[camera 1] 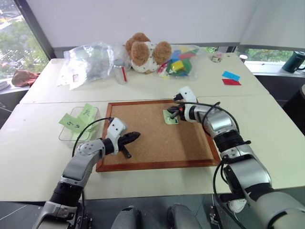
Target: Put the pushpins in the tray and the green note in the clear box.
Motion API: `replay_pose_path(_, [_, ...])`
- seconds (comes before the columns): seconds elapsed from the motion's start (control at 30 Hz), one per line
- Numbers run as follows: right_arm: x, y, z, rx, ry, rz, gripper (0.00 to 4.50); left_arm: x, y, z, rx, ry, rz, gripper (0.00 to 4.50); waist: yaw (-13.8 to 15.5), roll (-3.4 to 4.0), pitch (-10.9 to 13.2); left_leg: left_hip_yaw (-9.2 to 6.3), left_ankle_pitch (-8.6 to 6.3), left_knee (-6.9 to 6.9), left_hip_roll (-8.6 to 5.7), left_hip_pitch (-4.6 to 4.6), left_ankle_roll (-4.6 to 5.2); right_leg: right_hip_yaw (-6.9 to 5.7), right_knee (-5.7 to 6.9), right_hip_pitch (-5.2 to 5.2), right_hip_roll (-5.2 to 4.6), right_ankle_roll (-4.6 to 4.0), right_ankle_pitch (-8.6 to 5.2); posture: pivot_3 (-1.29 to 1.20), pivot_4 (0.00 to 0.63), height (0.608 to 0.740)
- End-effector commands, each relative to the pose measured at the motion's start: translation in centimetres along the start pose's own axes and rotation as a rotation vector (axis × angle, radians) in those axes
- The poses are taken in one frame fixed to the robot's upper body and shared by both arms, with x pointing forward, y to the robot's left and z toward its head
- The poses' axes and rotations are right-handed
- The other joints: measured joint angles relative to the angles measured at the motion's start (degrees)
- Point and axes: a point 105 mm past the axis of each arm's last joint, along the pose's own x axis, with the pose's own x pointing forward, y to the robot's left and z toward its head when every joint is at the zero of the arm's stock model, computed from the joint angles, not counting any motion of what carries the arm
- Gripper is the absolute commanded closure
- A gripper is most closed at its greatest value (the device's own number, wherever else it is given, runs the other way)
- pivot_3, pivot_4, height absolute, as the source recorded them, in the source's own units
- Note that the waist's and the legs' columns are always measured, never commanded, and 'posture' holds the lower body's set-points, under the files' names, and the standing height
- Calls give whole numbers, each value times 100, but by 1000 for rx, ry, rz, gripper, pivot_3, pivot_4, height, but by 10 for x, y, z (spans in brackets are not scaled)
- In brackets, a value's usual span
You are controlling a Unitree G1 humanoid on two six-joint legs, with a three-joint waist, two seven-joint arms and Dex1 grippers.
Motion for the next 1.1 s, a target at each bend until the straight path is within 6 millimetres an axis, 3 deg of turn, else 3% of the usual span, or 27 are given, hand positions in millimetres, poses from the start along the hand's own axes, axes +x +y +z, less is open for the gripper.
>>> replay_pose_path(0.03, [-32, -15, 50, -36, -151, -55, 4460, -3, 2, -17, -7, 69, 13, 4500, 8, 0, -2, 0, -3, 0, 0, 0, 5, 0, 0, 0, 0, 0, 0, 0, 150, 740])
replay_pose_path(0.23, [-70, -48, 53, -4, -168, -196, 4460, -2, 1, -19, -13, 73, 4, 4500, 15, 2, -4, -1, -11, 1, 0, 5, 19, 0, -1, 6, -1, 0, 0, 0, 150, 740])
replay_pose_path(0.33, [-87, -70, 36, 3, -127, -278, 4460, -1, 0, -18, -12, 73, 2, 4500, 18, 2, -4, 0, -11, 1, 0, 6, 19, 0, -1, 7, -1, 0, 0, 0, 150, 740])
replay_pose_path(0.47, [-104, -97, -4, 22, -19, -383, 4460, 0, 0, -17, -8, 71, -5, 4500, 21, 2, -4, 0, -11, 0, 0, 5, 19, 0, -2, 8, -1, 0, 0, 0, 150, 740])
replay_pose_path(0.63, [-104, -104, -33, 46, 45, -402, 4460, 2, 0, -17, -7, 67, -11, 4500, 12, 6, -6, 5, -10, 1, 0, 12, 20, 4, 0, 14, -1, 0, 0, 0, 150, 740])
replay_pose_path(0.97, [-95, -107, -61, 115, 92, -393, 4460, 2, 0, -16, -6, 67, -15, 4500, 27, 6, -7, 5, -10, 3, 0, 13, 20, 3, 2, 16, 0, 0, 0, 0, 150, 740])
replay_pose_path(1.1, [-93, -106, -68, 115, 111, -387, 2533, 2, 0, -16, -6, 65, -8, 4500, 22, 6, -6, 5, -10, 3, 0, 14, 19, 4, 2, 18, 0, 0, 0, 0, 150, 740])
